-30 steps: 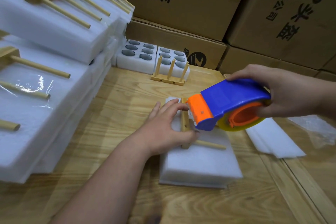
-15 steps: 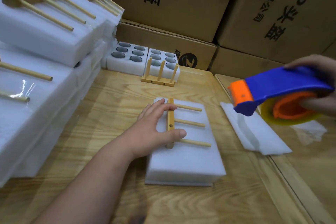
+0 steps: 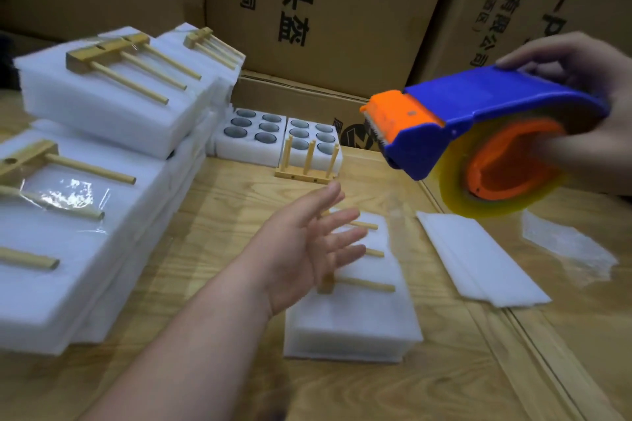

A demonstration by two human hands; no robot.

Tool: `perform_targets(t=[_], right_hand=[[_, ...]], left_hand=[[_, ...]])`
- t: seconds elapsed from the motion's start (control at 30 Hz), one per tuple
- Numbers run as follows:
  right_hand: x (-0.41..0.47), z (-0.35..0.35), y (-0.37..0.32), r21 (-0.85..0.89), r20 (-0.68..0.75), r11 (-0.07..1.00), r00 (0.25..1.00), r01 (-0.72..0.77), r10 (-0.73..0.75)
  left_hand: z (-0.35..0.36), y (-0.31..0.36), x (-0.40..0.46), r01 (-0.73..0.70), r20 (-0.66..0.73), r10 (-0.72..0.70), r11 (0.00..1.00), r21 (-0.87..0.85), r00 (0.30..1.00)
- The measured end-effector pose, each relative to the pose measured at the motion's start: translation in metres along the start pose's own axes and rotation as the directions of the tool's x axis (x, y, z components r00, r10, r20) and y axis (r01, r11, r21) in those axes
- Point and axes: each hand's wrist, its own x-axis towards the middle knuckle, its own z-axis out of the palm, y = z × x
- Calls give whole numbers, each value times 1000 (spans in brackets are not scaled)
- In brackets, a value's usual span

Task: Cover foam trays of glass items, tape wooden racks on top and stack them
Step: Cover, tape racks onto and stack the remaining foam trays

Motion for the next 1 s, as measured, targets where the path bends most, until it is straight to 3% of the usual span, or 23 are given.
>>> perform_targets(t=[0.07, 0.17, 0.47, 0.67, 0.87, 1.0], right_hand=[[7, 4, -11, 43, 3, 999, 1000, 23, -23], [16, 10, -21, 51, -4, 998, 999, 42, -42], [32, 28, -29, 85, 68, 996, 997, 29, -34], [43, 43, -30, 95, 107, 995, 994, 19, -30], [52, 51, -31, 61, 168, 996, 983, 68, -77], [52, 55, -23, -27, 250, 995, 964, 101, -91]], left_hand=[[3, -1, -3, 131, 124, -121, 989, -75, 985], [-3, -2, -5, 165, 220, -136, 979, -122, 966], [-43, 11, -15, 64, 97, -58, 997, -54, 994], [-54, 2, -21, 42, 191, -35, 999, -30, 981], [-71, -5, -16, 41, 118, -38, 999, -24, 992], [-86, -4, -12, 61, -54, -59, 998, 35, 997]])
